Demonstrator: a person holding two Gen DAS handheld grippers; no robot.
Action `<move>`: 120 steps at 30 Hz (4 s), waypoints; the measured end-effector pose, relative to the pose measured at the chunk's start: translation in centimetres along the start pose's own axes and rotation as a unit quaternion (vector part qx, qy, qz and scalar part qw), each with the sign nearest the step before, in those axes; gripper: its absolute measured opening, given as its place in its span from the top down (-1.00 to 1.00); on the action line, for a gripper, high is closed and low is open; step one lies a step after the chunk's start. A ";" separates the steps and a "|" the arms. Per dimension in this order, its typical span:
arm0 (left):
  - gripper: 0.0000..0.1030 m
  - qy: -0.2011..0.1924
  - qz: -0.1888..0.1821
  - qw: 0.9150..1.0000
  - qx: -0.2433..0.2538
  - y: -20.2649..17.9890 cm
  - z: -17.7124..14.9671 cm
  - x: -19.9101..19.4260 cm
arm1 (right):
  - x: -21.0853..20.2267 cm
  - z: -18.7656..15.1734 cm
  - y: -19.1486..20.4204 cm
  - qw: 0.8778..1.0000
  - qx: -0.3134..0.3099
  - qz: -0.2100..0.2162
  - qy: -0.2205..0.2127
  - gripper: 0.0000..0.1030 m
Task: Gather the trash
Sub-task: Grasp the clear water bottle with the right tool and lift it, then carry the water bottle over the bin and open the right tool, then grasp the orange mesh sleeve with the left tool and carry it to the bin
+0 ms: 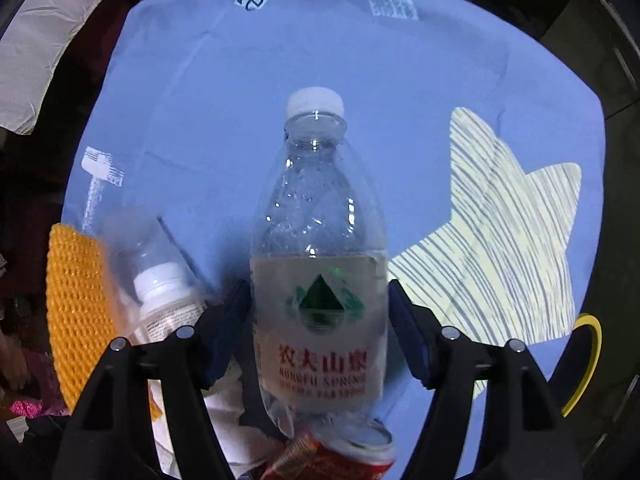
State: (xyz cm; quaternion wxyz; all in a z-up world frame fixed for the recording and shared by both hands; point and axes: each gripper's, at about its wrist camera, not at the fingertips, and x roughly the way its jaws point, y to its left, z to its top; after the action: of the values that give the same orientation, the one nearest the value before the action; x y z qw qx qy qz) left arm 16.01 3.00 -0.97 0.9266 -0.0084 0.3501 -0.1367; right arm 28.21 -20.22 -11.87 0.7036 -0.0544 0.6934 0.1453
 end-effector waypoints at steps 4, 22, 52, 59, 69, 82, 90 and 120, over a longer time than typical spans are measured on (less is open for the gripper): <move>-0.91 0.002 0.002 1.000 0.003 0.0 0.0 0.0 | 1.0 0.4 0.2 1.000 -0.003 -0.004 0.008 -0.28; -0.91 0.000 0.015 1.000 0.018 -1.8 0.2 -0.7 | -5.1 -0.2 -0.9 0.997 0.009 0.038 -0.071 -0.20; -0.91 0.014 0.019 0.997 0.073 -8.9 1.1 -0.7 | 1.3 -20.2 -33.8 0.949 0.315 0.010 -0.007 -0.23; -0.91 0.021 0.020 0.997 0.074 -8.6 0.9 -0.2 | -1.7 -21.8 -33.2 0.947 0.317 -0.010 -0.053 -0.35; -0.91 0.028 0.018 0.997 0.071 -7.9 0.0 -0.8 | -5.9 -26.3 -24.2 0.955 0.254 0.020 -0.150 -0.44; -0.91 0.109 0.014 0.994 0.010 -5.8 -2.9 1.1 | -5.7 -26.0 -21.4 0.962 0.213 0.026 -0.167 -0.44; -0.91 0.200 0.015 0.978 -0.053 -5.8 -3.9 3.9 | -4.8 -25.1 -20.9 0.968 0.181 0.046 -0.165 -0.44; 0.71 0.176 0.027 0.984 -0.007 -6.5 -1.9 1.5 | -5.4 -26.0 -18.8 0.968 0.151 0.078 -0.188 -0.44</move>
State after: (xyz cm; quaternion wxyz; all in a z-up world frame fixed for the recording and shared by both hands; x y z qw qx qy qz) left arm 14.22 -3.46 -2.64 0.8538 0.0188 0.5090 -0.1081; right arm 8.51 -46.06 -9.73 0.8079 0.1343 0.5649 0.1009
